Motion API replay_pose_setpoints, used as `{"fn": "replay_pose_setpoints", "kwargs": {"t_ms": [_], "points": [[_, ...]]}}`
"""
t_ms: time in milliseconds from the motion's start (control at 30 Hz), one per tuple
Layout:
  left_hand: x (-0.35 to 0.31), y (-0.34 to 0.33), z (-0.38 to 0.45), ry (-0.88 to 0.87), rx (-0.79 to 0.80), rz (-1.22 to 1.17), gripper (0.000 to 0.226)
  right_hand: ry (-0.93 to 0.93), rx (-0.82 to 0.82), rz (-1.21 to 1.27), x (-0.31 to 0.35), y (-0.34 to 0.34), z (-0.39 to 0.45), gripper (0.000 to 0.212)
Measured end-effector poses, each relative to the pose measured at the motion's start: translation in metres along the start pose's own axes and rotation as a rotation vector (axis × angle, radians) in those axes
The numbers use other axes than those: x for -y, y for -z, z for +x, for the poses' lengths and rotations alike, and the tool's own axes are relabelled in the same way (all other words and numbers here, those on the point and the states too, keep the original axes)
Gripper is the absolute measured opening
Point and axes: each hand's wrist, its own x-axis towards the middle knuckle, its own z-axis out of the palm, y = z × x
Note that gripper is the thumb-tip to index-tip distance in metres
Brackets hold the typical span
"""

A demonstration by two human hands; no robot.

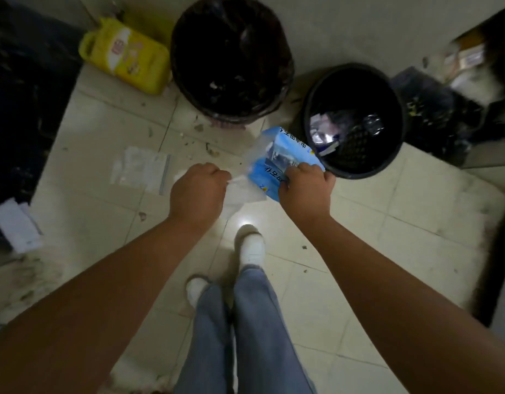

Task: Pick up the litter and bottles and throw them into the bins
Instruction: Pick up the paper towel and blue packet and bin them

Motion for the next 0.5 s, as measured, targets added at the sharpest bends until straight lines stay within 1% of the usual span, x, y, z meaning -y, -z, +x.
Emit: {"fn": "replay_pose_setpoints", "kwargs": {"t_ms": [33, 67, 100, 167, 200, 267, 333, 400, 433, 500], "points": [[-0.019, 0.006, 0.016, -0.012, -0.025, 0.011, 0.026, -0.012, -0.039, 0.004, -0.013, 0.018, 0.002, 0.021], [-0.038, 0.01, 0.029, -0.025, -0.039, 0.024, 0.014, -0.036, -0.013, -0.024, -0.029, 0.034, 0.003, 0.02], [-0.055, 0.012, 0.04, -0.038, -0.047, 0.035, 0.011, -0.063, 0.031, -0.049, -0.047, 0.047, 0.003, 0.021], [-0.087, 0.009, 0.06, -0.049, -0.015, 0.03, 0.026, -0.128, 0.062, -0.041, -0.086, 0.07, 0.005, 0.022], [-0.103, 0.007, 0.071, -0.049, 0.006, 0.021, 0.03, -0.17, 0.06, -0.029, -0.104, 0.082, 0.007, 0.023], [-0.131, -0.001, 0.096, -0.062, 0.056, 0.026, 0.031, -0.223, 0.063, -0.023, -0.137, 0.098, 0.016, 0.023], [-0.154, -0.014, 0.125, -0.072, 0.096, 0.013, 0.024, -0.215, 0.08, -0.021, -0.166, 0.11, 0.037, 0.021], [-0.176, -0.025, 0.158, 0.003, 0.108, -0.062, 0.011, -0.178, 0.104, -0.037, -0.192, 0.118, 0.063, 0.02], [-0.185, -0.031, 0.173, 0.075, 0.101, -0.071, 0.012, -0.149, 0.132, -0.057, -0.202, 0.12, 0.075, 0.021], [-0.201, -0.046, 0.197, 0.266, 0.15, -0.067, 0.022, -0.068, 0.206, -0.119, -0.22, 0.123, 0.095, 0.023]]}}
